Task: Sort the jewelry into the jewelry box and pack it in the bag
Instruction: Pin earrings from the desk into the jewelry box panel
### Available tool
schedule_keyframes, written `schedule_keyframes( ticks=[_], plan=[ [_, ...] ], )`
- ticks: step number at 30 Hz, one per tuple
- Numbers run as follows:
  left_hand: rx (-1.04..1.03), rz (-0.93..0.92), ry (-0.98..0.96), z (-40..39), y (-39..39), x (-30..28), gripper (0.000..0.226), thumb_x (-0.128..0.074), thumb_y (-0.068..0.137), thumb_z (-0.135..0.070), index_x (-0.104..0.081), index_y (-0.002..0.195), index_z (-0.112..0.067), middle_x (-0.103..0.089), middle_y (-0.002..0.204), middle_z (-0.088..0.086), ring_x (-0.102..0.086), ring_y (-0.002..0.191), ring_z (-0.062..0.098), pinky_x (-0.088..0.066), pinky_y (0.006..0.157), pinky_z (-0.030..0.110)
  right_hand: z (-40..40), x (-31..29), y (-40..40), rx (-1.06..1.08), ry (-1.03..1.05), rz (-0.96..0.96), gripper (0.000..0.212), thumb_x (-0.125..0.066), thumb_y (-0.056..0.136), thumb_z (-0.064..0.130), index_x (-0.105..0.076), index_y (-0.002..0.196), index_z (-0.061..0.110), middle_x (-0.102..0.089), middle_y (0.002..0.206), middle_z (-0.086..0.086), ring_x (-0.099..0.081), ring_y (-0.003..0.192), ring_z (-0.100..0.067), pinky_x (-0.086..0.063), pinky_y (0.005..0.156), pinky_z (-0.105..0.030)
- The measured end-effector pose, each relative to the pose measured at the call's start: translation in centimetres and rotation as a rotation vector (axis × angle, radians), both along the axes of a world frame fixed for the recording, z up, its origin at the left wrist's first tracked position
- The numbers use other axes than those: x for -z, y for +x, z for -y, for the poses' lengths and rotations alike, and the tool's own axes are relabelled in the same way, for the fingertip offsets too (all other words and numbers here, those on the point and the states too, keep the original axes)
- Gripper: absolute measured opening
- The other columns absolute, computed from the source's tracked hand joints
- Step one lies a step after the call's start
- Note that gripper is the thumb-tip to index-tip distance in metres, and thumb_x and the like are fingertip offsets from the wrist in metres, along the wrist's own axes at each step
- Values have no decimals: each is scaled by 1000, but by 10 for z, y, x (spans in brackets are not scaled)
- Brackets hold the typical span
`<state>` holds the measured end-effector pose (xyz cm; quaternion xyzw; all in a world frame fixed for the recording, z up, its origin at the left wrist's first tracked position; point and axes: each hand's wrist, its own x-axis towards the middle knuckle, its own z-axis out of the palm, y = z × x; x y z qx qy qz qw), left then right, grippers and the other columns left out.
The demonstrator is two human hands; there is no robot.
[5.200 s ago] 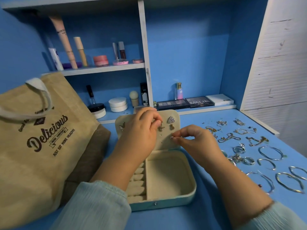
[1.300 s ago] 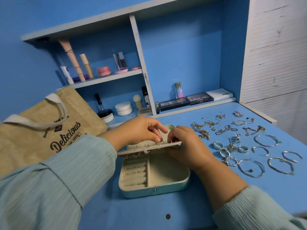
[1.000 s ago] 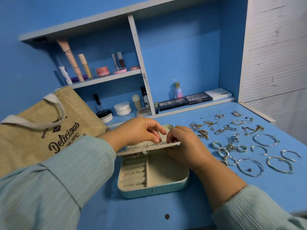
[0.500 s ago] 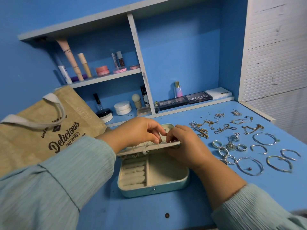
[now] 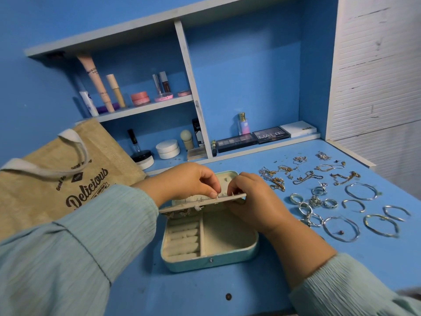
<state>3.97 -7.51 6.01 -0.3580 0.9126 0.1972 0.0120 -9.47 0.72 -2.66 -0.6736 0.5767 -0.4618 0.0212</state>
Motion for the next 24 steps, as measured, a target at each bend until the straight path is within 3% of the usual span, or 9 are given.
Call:
schedule_keyframes(
  ticks=[5,13,24],
  plan=[
    [2,35,27,4,4,-1,22,-63,87,-20,-61,81,-41,-62,86,-26,-57,86,-6,-41,90,17,1,2,-1,-13,-23,17,13,-71,72,14,-60,77,11,-38,72,20,-41,78,-16,-33,64,-28],
    [32,131,-15,4,3,-3,11,-60,89,-30,-59,83,-39,-60,88,-24,-55,83,-5,-41,80,14,1,1,0,1,1,13,13,-72,74,13,-60,79,10,-38,73,19,-40,80,-14,-32,64,-26],
    [88,286,29,6,-7,-15,8,-59,89,-26,-60,88,-35,-60,88,-20,-55,88,2,-41,94,23,0,1,1,24,9,4,15,-73,73,13,-59,78,10,-43,76,11,-40,80,-14,-32,66,-27]
  ],
)
